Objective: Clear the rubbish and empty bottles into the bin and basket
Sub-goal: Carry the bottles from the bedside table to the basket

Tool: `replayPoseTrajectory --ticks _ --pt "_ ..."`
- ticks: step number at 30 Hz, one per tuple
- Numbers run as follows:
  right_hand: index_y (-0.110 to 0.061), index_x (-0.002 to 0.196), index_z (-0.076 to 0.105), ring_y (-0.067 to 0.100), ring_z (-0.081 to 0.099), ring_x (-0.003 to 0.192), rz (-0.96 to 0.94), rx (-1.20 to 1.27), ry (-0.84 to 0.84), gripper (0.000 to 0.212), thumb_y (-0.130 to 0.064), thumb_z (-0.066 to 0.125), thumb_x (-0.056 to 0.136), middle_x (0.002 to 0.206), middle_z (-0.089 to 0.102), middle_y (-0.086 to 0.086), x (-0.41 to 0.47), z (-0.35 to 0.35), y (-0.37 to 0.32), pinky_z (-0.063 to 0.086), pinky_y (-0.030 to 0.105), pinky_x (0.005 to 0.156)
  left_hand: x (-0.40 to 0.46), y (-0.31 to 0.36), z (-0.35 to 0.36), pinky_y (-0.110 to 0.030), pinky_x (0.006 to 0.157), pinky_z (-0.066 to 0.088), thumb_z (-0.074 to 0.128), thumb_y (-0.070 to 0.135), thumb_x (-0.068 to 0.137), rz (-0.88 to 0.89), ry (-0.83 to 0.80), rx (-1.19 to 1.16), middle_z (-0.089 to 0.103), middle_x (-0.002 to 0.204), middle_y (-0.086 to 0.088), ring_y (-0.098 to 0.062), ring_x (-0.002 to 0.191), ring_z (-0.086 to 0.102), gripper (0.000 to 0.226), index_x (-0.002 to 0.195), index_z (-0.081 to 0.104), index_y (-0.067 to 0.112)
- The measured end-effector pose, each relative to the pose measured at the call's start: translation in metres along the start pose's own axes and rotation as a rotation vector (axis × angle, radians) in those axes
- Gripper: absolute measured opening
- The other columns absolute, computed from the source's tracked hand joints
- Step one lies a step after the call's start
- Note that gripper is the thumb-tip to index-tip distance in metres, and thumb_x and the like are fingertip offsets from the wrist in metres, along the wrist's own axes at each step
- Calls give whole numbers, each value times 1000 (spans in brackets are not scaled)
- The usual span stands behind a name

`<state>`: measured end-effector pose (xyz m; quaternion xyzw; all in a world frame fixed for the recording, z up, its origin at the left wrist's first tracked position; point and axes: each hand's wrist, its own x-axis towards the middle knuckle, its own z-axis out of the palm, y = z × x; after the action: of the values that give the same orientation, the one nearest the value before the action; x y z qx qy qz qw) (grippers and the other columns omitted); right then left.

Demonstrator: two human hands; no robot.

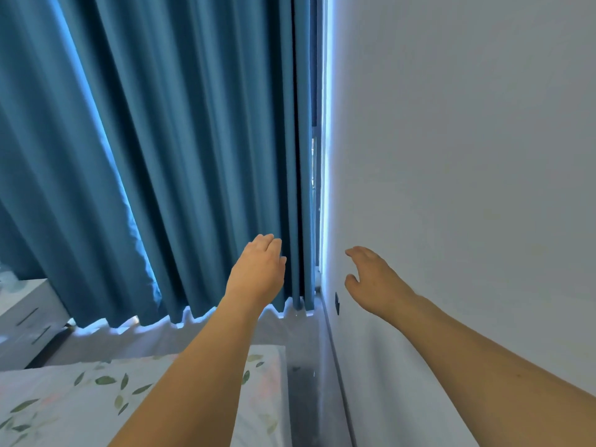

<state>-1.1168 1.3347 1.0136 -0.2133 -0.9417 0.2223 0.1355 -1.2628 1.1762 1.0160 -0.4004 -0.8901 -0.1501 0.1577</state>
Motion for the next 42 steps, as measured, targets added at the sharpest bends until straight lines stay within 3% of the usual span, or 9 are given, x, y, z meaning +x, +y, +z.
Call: replayPoseTrajectory --ticks 6,14,20,34,42 --pt "-14 148 26 15 26 141 -8 7 -28 52 -16 39 99 153 28 0 113 11 -3 22 24 111 98 -45 28 -30 103 33 37 25 102 -72 -30 -52 42 143 -3 -21 131 37 37 134 45 7" --pt "-15 149 25 13 22 143 -22 20 -31 53 -16 39 98 156 24 -2 204 13 13 19 24 113 194 -60 57 -30 105 33 34 28 103 -54 -36 -57 34 150 1 -18 137 29 42 142 38 12" --pt "-13 148 27 15 24 142 -70 10 -4 53 -14 39 97 154 27 0 287 6 30 22 25 112 260 -77 74 -31 107 32 36 28 102 -71 35 -45 33 152 0 -19 139 29 43 142 38 12" --pt "-13 147 29 17 32 138 -161 72 -43 54 -18 43 95 153 30 -1 549 67 8 29 30 112 452 -227 122 -34 103 37 34 31 102 -205 19 48 30 153 2 -18 139 29 45 144 35 13" --pt "-16 147 29 14 28 140 -207 97 -95 54 -20 42 94 153 27 -5 657 112 -11 31 34 112 525 -291 151 -34 102 38 34 30 102 -256 41 32 31 152 2 -16 139 29 45 144 36 13"
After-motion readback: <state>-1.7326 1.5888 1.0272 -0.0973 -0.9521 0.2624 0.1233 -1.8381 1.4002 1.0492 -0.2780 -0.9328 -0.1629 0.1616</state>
